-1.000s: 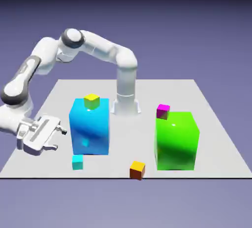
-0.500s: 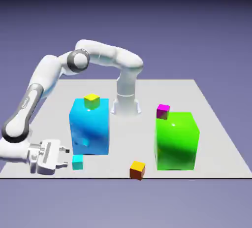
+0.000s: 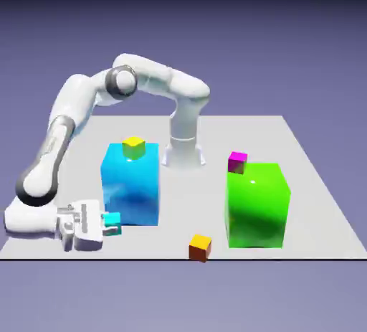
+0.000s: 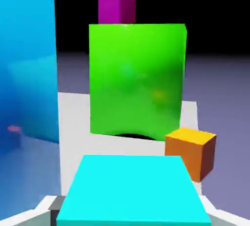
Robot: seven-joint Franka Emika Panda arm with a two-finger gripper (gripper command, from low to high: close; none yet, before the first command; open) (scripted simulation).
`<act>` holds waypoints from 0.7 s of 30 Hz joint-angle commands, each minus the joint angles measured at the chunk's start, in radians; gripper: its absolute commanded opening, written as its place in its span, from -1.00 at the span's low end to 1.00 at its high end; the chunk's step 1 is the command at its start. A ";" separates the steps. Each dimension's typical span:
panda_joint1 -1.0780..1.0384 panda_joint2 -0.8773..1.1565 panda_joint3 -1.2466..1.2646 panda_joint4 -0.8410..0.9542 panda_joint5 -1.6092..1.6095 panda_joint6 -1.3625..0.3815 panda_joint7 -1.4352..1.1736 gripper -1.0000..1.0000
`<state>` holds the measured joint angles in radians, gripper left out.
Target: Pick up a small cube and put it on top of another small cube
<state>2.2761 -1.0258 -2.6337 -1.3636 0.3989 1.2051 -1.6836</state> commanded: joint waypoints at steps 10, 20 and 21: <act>0.362 0.307 0.186 -0.193 -0.065 -0.217 0.035 -1.00; 0.378 0.443 0.225 -0.450 -0.064 -0.111 -0.035 -1.00; 0.378 0.443 0.225 -0.450 -0.064 -0.111 -0.035 1.00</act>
<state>2.6540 -0.5827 -2.4086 -1.8138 0.3344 1.0945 -1.7182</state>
